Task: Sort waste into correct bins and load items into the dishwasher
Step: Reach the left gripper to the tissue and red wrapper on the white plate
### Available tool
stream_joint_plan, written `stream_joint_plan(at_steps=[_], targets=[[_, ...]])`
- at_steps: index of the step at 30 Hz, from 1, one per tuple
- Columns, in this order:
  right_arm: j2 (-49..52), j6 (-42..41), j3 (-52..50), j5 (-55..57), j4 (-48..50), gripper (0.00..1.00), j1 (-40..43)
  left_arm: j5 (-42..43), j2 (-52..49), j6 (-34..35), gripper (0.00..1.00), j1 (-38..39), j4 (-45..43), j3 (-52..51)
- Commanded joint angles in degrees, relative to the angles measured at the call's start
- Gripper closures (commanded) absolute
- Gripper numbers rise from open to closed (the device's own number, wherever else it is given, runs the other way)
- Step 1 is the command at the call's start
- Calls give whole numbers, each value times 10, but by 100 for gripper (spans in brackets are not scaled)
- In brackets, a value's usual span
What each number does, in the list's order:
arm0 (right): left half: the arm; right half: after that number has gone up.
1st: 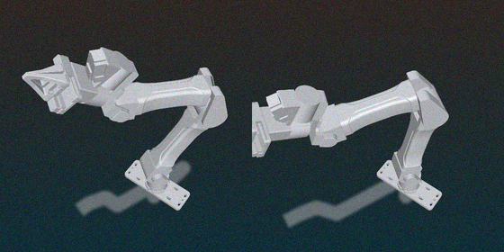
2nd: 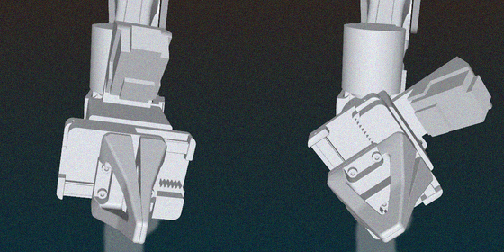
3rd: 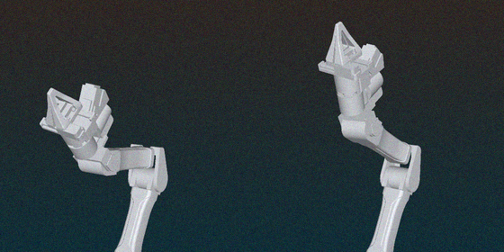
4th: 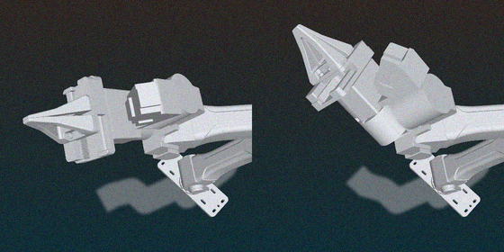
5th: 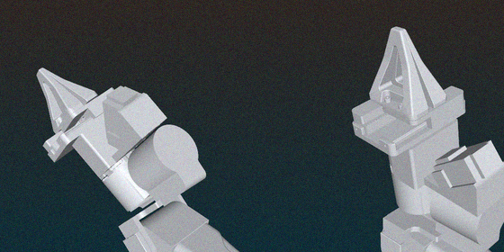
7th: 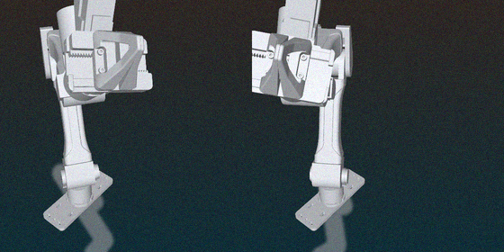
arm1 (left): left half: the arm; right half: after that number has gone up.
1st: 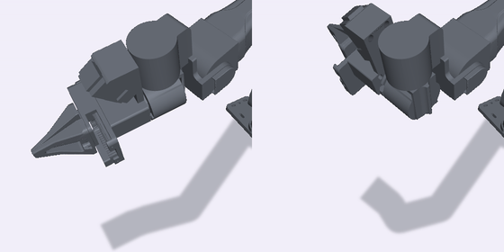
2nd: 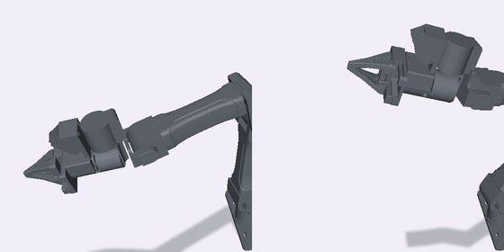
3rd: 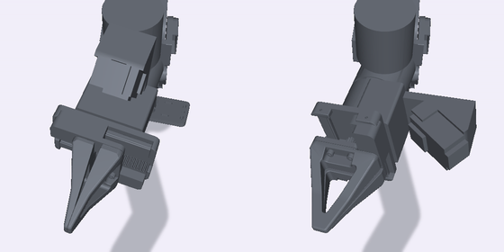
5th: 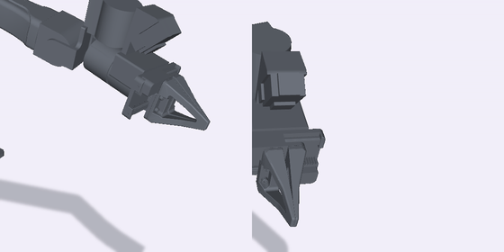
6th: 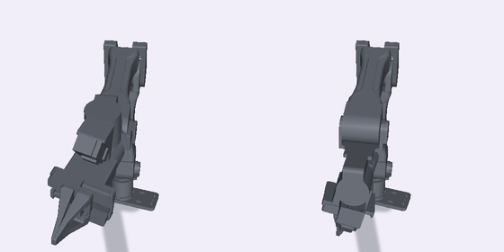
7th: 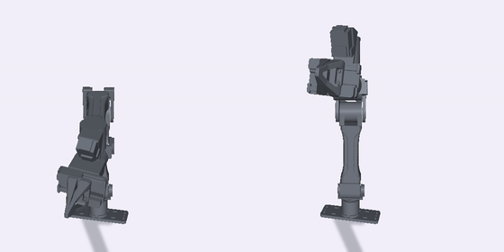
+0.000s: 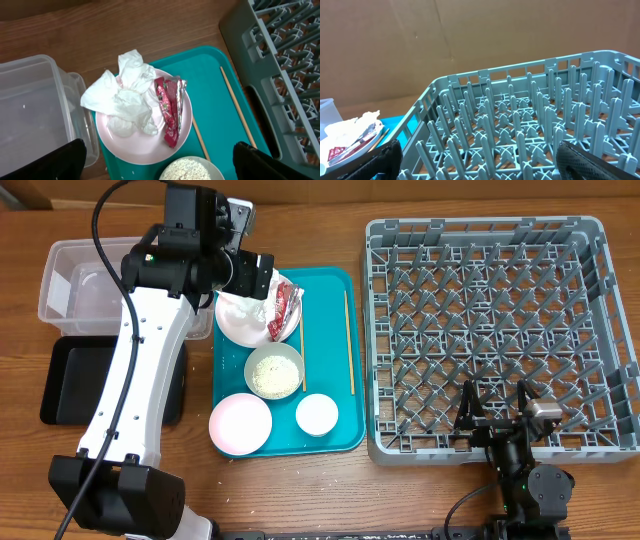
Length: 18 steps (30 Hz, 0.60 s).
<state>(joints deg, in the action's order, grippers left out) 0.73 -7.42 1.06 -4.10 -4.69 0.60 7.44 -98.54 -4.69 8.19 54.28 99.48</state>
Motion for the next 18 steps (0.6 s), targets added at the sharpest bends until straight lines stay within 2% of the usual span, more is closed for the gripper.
stream_joint_plan(at_steps=[1, 7, 14, 18], targets=[[-6, 2, -6, -1, 3, 0, -3, -6, -3, -6, 5, 2, -8, 14], [-6, 2, -6, -1, 3, 0, -3, -33, -10, -5, 5, 4, -27, 14], [-6, 2, -6, -1, 3, 0, -3, -83, -83, -2, 6, 21, -63, 14], [-6, 2, -6, -1, 3, 0, -3, -83, -143, 35, 7, 24, -74, 14]])
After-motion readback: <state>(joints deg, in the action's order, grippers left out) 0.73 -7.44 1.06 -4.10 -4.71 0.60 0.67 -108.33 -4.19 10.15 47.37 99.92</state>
